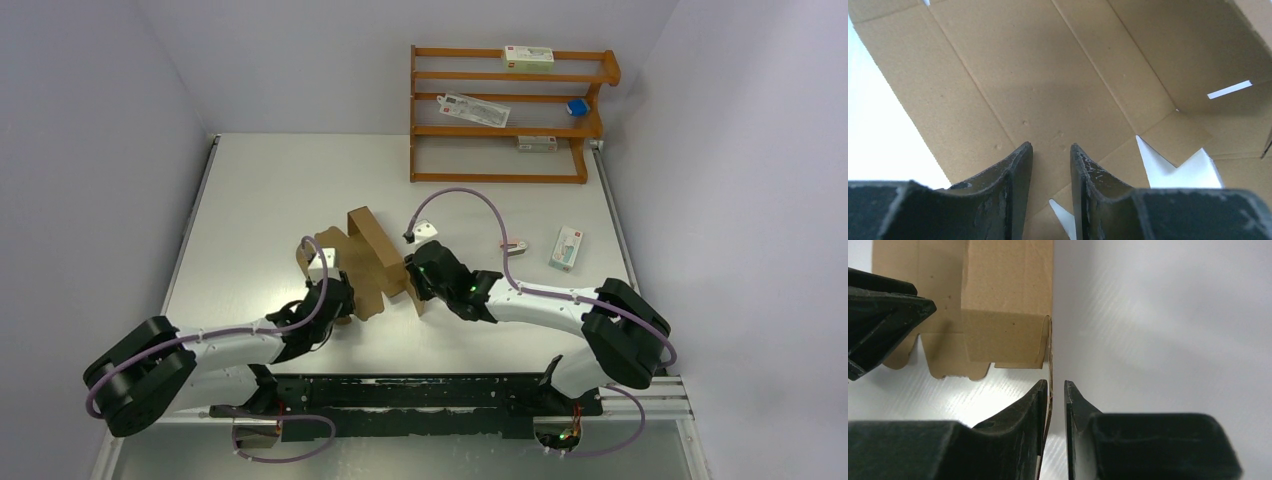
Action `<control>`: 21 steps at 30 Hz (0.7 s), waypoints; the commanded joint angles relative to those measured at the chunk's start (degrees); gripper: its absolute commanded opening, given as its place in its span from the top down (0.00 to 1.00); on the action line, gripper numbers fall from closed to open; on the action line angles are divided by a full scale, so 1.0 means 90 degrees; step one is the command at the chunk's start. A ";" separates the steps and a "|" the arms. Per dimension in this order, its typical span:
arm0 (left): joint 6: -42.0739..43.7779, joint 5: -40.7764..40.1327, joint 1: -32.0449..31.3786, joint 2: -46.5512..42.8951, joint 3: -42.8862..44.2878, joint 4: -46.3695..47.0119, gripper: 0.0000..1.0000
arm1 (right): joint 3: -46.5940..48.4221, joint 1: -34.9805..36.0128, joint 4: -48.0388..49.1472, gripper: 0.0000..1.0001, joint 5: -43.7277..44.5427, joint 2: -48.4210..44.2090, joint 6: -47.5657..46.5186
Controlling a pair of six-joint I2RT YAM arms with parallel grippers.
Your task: Fold the paper box
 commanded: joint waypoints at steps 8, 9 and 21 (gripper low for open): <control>-0.0328 0.1242 0.0076 0.0548 0.0241 0.0024 0.65 | 0.0543 0.0043 -0.0954 0.95 0.0593 0.0138 0.0338; -0.0375 0.1398 0.0073 0.0603 0.0193 0.0110 0.67 | 0.0583 0.0043 -0.0988 0.95 0.0654 0.0158 0.0351; -0.1153 0.1932 -0.0958 0.1007 -0.0011 0.0897 0.70 | 0.1331 0.0017 -0.1449 0.98 0.1138 0.0593 0.1044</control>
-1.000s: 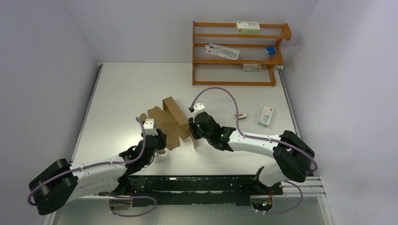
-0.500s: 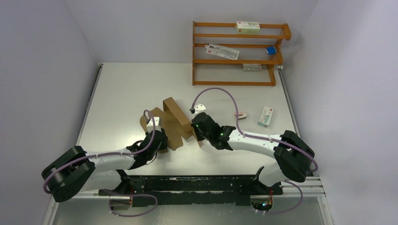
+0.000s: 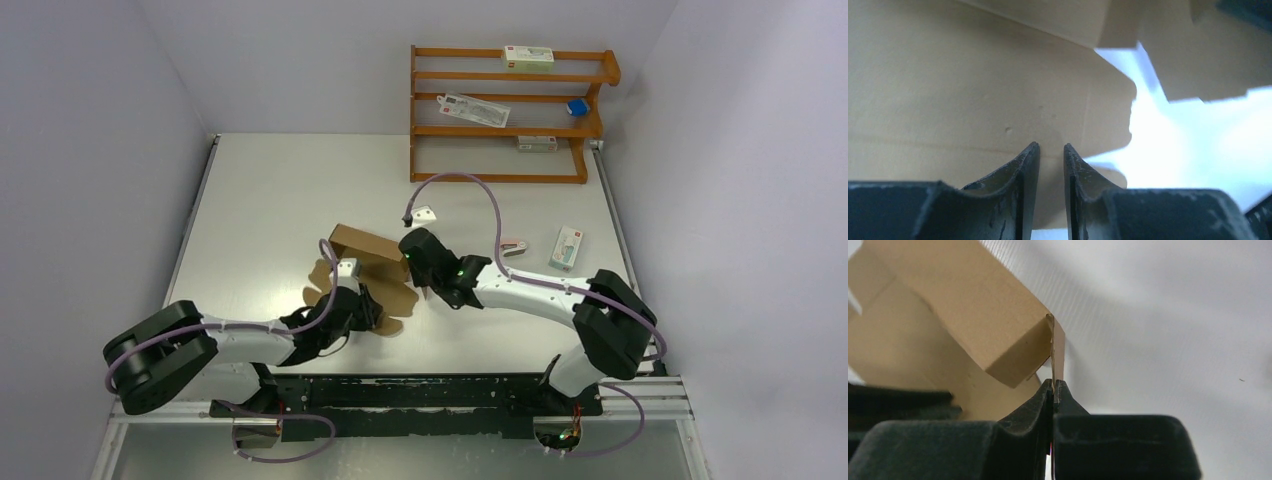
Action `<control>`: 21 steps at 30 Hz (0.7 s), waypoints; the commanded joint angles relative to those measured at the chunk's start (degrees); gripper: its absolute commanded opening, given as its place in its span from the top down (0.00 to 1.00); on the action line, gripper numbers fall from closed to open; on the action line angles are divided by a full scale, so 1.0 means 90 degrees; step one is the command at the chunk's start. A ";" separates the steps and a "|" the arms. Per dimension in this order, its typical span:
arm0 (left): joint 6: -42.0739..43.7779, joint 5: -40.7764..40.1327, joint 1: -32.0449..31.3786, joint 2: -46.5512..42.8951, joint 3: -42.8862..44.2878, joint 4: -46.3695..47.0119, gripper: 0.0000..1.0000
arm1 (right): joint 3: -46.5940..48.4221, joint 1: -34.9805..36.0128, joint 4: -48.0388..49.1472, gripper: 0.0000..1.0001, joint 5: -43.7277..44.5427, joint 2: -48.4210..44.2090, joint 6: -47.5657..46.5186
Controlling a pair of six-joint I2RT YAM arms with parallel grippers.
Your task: Fold the paper box
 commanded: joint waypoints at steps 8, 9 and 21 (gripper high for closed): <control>-0.0616 0.0222 -0.0986 0.0521 0.0032 0.0395 0.70 | 0.0472 -0.0004 -0.0412 0.98 0.0147 0.0472 0.1188; -0.0632 0.0210 -0.1029 0.0622 0.0026 0.0506 0.70 | 0.0438 -0.0004 -0.0372 0.98 0.0119 0.0481 0.1259; -0.0798 0.0229 -0.1234 0.1534 0.0135 0.1343 0.72 | -0.0707 0.0000 0.0896 0.78 -0.0583 -0.0349 0.0861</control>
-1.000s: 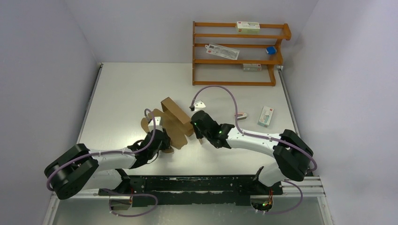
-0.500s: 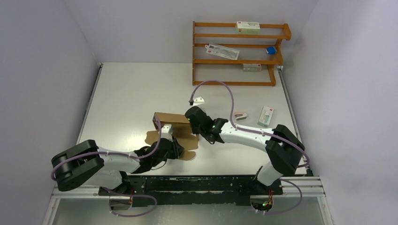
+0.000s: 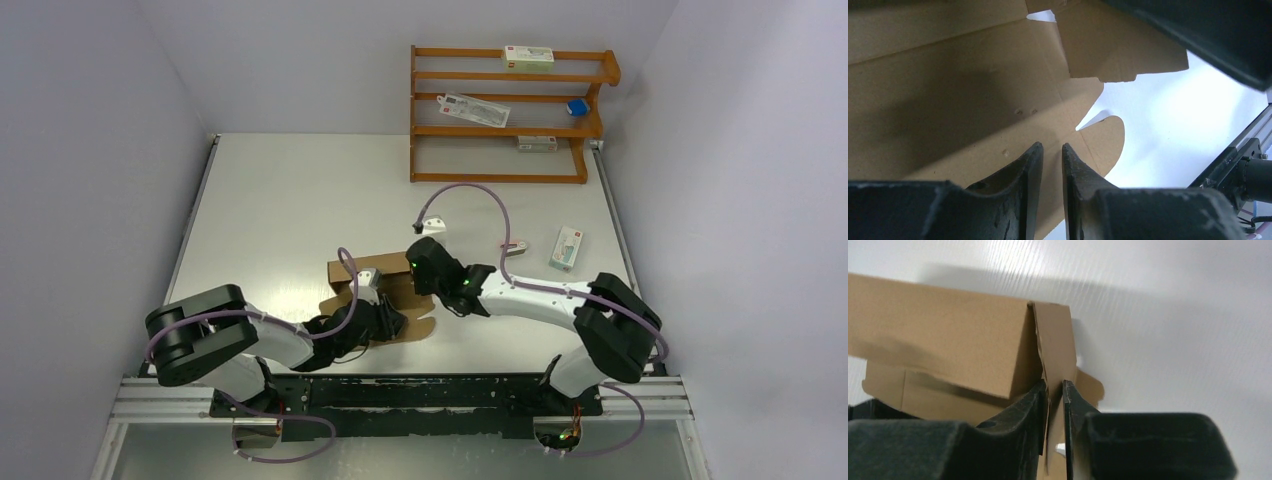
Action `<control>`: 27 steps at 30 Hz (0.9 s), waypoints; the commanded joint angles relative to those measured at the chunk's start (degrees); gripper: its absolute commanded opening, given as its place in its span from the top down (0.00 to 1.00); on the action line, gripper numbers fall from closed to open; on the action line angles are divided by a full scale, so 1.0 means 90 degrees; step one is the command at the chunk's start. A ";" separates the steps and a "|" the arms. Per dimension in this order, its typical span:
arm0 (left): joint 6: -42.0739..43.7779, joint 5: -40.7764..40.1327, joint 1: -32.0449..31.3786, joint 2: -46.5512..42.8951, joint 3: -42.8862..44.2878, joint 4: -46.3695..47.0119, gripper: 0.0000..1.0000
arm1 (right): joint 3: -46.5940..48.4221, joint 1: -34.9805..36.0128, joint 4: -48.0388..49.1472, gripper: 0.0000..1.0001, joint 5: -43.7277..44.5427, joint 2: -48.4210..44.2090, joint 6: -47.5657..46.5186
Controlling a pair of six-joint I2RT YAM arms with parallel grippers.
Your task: Fold the paper box
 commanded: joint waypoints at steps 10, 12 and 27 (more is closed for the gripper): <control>-0.0067 0.0044 -0.0070 0.0060 0.0035 -0.0651 0.72 | -0.0914 -0.0325 0.1617 0.66 -0.1723 -0.0869 -0.0890; -0.0046 0.0045 -0.0073 0.0009 0.0040 -0.0688 0.72 | -0.1046 -0.0495 0.1875 0.65 -0.2129 -0.0858 -0.0986; 0.0064 0.0088 -0.0073 0.0042 0.0085 -0.0752 0.72 | -0.1594 -0.1090 0.3338 0.46 -0.4836 -0.0691 -0.1914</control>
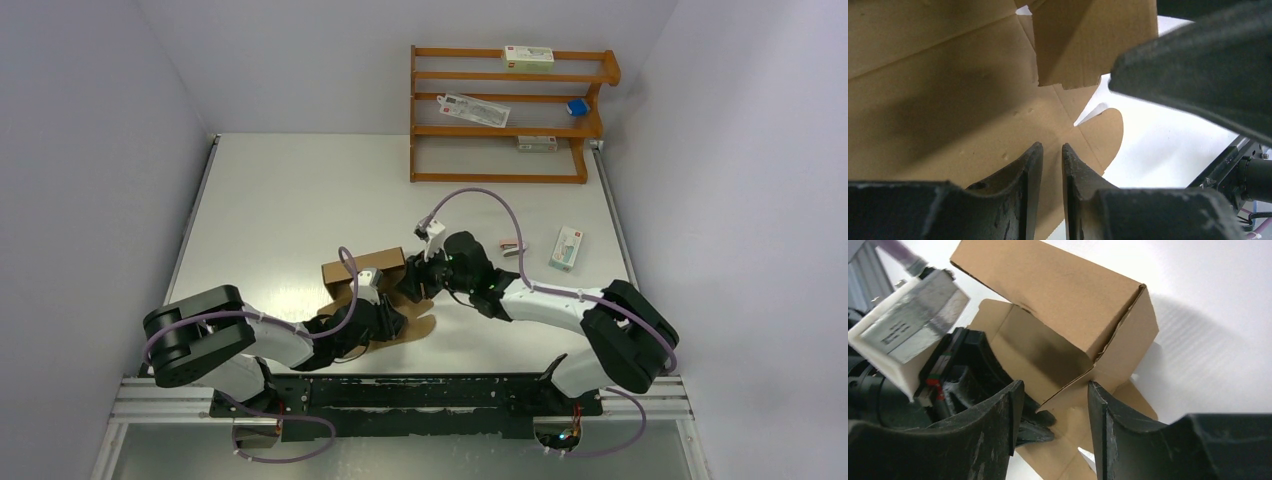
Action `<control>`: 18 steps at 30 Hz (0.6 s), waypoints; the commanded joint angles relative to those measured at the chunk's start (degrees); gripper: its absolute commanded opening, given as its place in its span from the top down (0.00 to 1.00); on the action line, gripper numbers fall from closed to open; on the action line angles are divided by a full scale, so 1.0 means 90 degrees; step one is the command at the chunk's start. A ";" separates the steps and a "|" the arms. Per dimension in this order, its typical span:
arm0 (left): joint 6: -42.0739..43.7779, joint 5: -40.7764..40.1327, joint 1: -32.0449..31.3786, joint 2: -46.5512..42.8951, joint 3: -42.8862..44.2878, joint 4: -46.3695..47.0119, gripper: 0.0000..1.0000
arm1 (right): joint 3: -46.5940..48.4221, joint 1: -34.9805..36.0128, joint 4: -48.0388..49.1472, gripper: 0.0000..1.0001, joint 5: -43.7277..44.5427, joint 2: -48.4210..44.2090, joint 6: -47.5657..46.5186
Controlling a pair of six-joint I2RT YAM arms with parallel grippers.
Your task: Fold the paper box
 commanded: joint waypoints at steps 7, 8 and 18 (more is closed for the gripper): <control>0.0123 0.0106 -0.0056 0.0051 -0.0030 -0.0582 0.72 | -0.0137 -0.0182 0.0743 0.42 -0.1198 0.0129 -0.1155; 0.0123 0.0125 -0.0057 0.0055 -0.0032 -0.0572 0.72 | -0.0145 -0.0193 0.0810 0.42 -0.1342 0.0173 -0.1242; 0.0123 0.0120 -0.0056 -0.0088 -0.0100 -0.0629 0.72 | -0.0346 -0.0261 0.0992 0.33 -0.1984 0.0152 -0.2414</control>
